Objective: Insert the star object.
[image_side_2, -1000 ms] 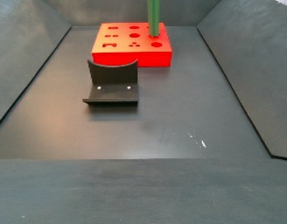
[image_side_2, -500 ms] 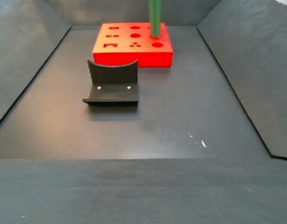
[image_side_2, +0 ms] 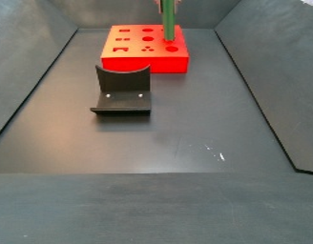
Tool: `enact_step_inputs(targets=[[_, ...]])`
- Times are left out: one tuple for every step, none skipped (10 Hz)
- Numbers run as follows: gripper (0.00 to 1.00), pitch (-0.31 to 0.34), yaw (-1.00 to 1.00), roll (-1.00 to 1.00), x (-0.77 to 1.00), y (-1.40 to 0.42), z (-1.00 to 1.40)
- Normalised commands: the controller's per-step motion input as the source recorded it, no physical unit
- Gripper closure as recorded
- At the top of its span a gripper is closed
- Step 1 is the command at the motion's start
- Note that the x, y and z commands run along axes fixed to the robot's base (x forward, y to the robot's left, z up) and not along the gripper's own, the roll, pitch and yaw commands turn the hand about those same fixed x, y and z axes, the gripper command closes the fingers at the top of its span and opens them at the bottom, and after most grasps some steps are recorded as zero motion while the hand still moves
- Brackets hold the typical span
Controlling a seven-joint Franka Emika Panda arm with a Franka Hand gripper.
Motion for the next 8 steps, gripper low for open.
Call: enact_step_inputs(targets=[[1.00,0.000,-0.27,0.00,0.00,0.00,-0.79],[1.00,-0.033,-0.24,-0.01,-0.05,0.00,-0.82],[1.00,-0.067,-0.24,-0.01,-0.15,0.00,-0.76],[1.00,-0.049,-0.18,-0.03,-0.11,0.00,-0.53],[1.00,0.000,0.00,0.00,0.00,-0.03,-0.11],[1.00,0.021,0.09,-0.09,0.12,0.02,-0.68],[1.00,0.040,0.39,-0.22,0.13,0.10,-0.68],[1.00,0.013,0.40,-0.19,0.11,0.09,-0.73]])
